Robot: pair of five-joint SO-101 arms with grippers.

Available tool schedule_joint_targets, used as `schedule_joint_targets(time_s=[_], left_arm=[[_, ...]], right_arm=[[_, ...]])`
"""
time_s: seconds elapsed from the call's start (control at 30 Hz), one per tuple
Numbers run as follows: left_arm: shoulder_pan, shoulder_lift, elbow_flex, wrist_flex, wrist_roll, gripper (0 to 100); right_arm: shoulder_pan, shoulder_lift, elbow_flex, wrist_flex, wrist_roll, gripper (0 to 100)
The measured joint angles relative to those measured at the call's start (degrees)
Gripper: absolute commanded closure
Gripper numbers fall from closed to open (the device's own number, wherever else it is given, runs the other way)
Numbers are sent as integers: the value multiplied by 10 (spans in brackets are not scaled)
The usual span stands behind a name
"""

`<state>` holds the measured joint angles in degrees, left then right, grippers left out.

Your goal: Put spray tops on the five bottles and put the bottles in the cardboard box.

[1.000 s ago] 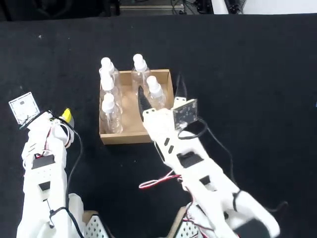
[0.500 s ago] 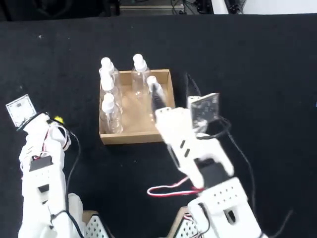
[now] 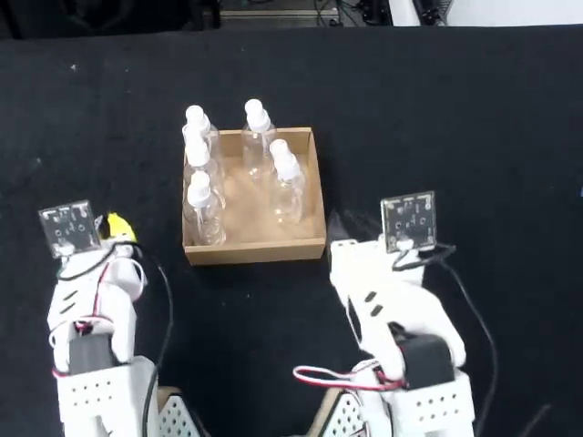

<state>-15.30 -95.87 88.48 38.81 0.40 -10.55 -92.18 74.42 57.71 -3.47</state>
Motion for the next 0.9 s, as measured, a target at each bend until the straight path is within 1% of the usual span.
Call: schedule_joint_targets(time_s=[0.07, 0.13, 0.17, 0.27, 0.4, 0.5, 0.63, 0.7, 0.8, 0.9], left_arm=[[18, -47, 0, 37, -4, 970], [26, -81, 0, 55, -4, 970], [26, -79, 0, 55, -4, 970], [28, -77, 0, 45, -4, 970], [31, -79, 0, 54, -4, 970], [31, -83, -1, 117, -3, 967], [33, -82, -9, 241, -3, 967], [41, -82, -9, 272, -3, 967], [47, -83, 14, 265, -3, 970], [47, -83, 69, 228, -3, 970]], right_arm=[[3, -39, 18, 21, 0, 987], [25, -85, 40, 38, 1, 985], [37, -106, 52, 48, 1, 985], [75, -109, 84, 72, 1, 987], [100, -109, 122, 82, 1, 985], [111, -109, 155, 84, 1, 984], [111, -109, 215, 84, 1, 984], [111, -109, 219, 86, 1, 984], [111, -109, 219, 123, 1, 985], [111, -109, 219, 160, 1, 986]])
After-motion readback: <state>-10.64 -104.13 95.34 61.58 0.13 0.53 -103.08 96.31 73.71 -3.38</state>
